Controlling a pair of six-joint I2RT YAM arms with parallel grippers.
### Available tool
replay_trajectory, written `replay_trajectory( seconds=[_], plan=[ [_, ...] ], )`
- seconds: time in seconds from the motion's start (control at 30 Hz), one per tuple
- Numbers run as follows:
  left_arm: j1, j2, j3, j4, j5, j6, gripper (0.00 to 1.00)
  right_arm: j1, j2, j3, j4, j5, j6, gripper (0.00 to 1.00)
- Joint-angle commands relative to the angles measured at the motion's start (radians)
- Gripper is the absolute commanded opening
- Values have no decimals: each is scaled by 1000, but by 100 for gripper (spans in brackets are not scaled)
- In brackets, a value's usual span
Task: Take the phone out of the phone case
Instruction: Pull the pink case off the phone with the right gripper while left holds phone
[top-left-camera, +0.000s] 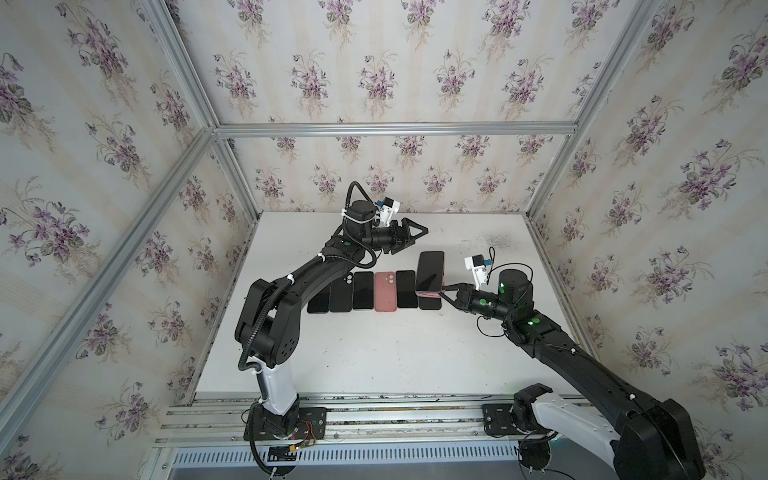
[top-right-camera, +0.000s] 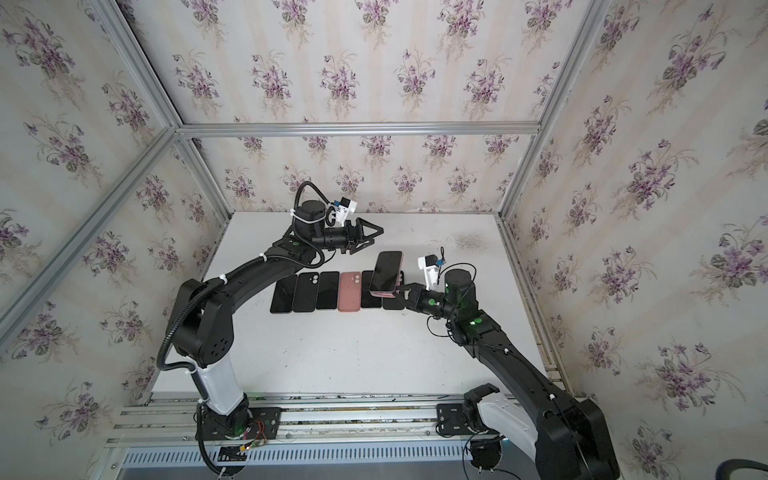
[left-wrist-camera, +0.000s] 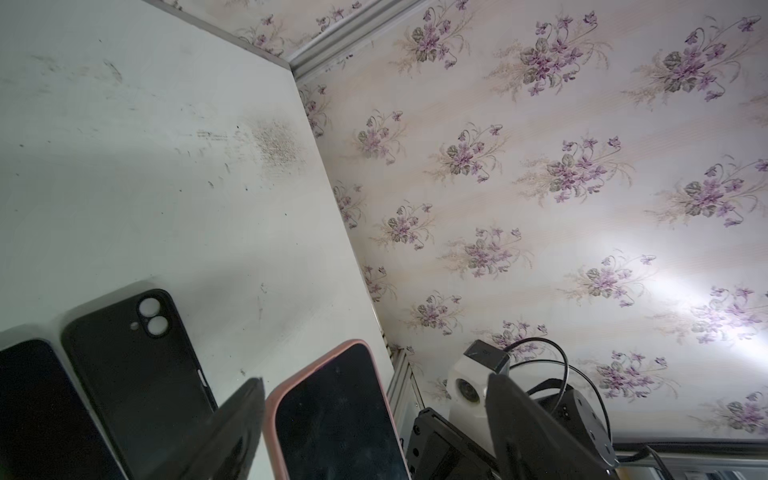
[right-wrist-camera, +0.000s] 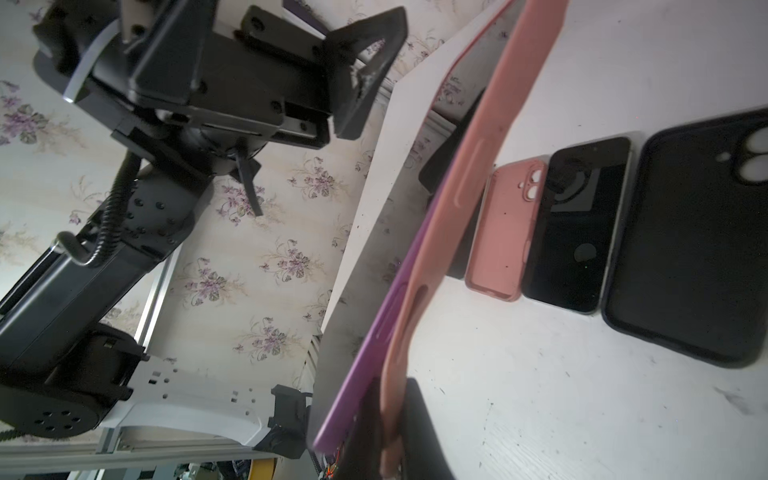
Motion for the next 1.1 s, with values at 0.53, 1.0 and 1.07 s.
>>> replay_trajectory(
  seconds=[0.53, 1.0, 1.07],
  plan=[
    [-287, -159, 85, -652, -402, 991, 97, -60, 120, 93, -57, -33, 70, 0],
    [-370, -32, 178, -728, -666, 1110, 81, -60, 127, 110, -60, -45, 76, 0],
    [-371, -20, 193, -727, -709, 1114, 75, -60, 125, 108, -59, -47, 77, 0]
  ],
)
